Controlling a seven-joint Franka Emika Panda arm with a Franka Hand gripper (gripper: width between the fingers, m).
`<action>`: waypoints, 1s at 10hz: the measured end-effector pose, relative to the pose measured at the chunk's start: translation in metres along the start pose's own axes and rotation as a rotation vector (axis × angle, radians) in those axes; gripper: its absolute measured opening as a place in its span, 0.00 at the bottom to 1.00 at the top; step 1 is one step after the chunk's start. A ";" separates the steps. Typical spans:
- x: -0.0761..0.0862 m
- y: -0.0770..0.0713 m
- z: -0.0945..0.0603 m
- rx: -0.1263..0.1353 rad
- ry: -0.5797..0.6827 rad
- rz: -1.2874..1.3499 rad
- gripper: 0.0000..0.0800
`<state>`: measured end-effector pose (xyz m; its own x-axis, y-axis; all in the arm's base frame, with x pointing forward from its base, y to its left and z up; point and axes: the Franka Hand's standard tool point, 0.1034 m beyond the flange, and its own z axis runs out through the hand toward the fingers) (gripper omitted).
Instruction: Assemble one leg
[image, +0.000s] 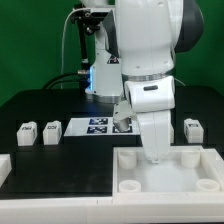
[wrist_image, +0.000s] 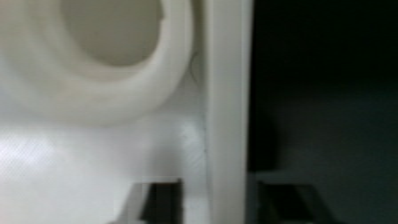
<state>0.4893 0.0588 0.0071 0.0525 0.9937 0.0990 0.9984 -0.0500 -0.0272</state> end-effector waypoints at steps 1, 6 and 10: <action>0.000 0.000 0.000 0.000 0.000 0.000 0.40; -0.001 0.000 0.000 0.000 -0.001 0.002 0.81; -0.001 0.003 -0.016 -0.019 -0.008 0.029 0.81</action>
Offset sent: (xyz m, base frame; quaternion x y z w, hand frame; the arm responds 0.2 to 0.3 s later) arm 0.0000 0.0000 0.0000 0.0000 0.0000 0.0000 1.0000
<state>0.4929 0.0558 0.0227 0.0812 0.9926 0.0901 0.9967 -0.0805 -0.0110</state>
